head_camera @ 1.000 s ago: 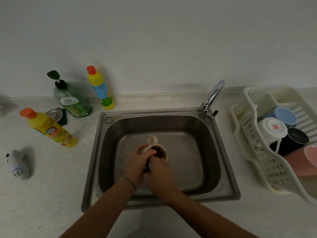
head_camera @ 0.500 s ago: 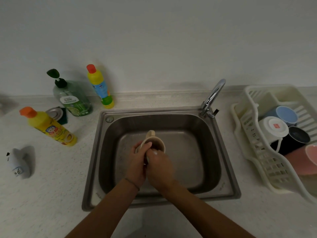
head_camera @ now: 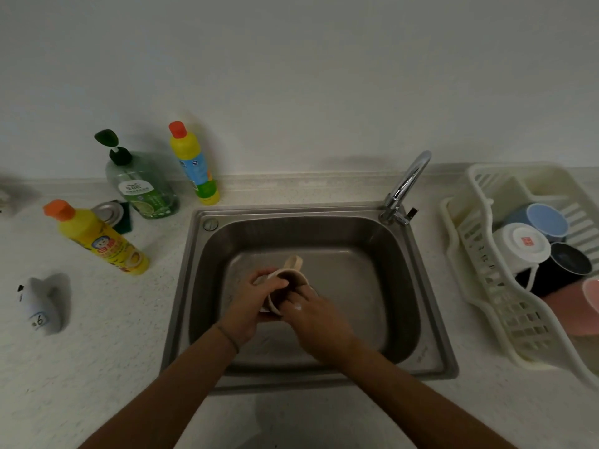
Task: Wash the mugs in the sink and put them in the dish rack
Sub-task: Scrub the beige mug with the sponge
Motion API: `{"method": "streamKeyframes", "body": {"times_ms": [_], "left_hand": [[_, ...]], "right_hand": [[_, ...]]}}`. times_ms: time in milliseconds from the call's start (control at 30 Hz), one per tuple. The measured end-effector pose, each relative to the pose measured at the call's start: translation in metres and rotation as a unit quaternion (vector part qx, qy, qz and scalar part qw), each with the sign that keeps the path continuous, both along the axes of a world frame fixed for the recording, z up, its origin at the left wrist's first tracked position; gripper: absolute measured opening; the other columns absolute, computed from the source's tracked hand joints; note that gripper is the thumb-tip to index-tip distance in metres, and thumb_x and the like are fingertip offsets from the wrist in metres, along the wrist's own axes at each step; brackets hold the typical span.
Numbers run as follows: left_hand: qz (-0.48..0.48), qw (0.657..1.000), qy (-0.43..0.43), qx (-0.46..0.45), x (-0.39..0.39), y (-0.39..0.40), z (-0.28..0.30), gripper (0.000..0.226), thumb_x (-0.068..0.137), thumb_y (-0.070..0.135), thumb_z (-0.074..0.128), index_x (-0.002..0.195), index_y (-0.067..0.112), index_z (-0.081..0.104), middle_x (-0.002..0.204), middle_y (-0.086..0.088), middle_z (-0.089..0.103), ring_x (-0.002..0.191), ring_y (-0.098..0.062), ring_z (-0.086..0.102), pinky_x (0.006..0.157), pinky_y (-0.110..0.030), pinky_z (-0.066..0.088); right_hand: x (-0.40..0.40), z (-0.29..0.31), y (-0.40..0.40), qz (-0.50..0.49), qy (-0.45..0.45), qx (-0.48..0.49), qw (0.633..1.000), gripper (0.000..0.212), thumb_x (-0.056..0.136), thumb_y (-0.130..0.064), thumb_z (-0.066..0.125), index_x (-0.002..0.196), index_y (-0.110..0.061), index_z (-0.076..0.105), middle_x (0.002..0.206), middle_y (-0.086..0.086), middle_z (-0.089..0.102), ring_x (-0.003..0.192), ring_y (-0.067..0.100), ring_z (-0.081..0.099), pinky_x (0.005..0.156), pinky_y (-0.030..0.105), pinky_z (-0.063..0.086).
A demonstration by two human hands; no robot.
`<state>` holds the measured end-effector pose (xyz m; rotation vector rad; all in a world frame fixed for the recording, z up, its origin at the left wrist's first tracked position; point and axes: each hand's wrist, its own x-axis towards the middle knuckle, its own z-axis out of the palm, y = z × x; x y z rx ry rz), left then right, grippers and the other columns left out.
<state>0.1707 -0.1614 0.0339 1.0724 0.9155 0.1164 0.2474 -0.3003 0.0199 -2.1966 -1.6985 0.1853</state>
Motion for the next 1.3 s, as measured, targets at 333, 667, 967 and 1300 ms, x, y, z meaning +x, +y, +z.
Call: {"method": "streamKeyframes", "body": {"times_ms": [333,667,967,1300], "left_hand": [[-0.061,0.997,0.022,-0.029,0.0,0.01,0.002,0.032,0.092,0.029,0.07,0.122,0.02,0.067,0.129,-0.013,0.063,0.118,-0.034,0.061,0.072,-0.042,0.06],[0.136,0.989,-0.06,-0.009,0.009,-0.014,0.002,0.045,0.09,0.012,0.072,0.133,0.016,0.059,0.124,-0.014,0.067,0.105,-0.03,0.068,0.07,-0.034,0.058],[0.078,0.997,-0.017,-0.002,0.0,-0.011,-0.001,0.044,0.089,0.013,0.073,0.129,0.022,0.059,0.127,-0.012,0.062,0.106,-0.028,0.063,0.066,-0.036,0.055],[0.044,0.999,0.004,-0.008,-0.001,-0.002,-0.001,0.042,0.087,0.009,0.074,0.125,0.023,0.063,0.125,-0.01,0.062,0.104,-0.026,0.063,0.064,-0.039,0.057]], "right_hand": [[-0.004,0.015,-0.001,-0.003,0.007,0.009,1.0,0.033,0.097,-0.012,0.055,0.13,-0.015,0.054,0.119,0.005,0.064,0.103,0.022,0.058,0.077,0.035,0.056],[-0.022,0.029,0.023,-0.109,0.138,0.056,0.983,0.026,0.099,-0.011,0.054,0.123,-0.013,0.061,0.109,0.004,0.07,0.093,0.016,0.066,0.076,0.029,0.059],[-0.023,0.022,0.016,-0.084,0.18,-0.021,0.98,0.047,0.094,-0.003,0.053,0.139,-0.015,0.05,0.132,0.008,0.06,0.116,0.024,0.056,0.093,0.04,0.055],[-0.011,0.013,0.012,-0.032,0.072,-0.053,0.995,0.048,0.091,-0.005,0.053,0.138,-0.016,0.05,0.13,0.01,0.062,0.115,0.029,0.059,0.088,0.046,0.057]]}}
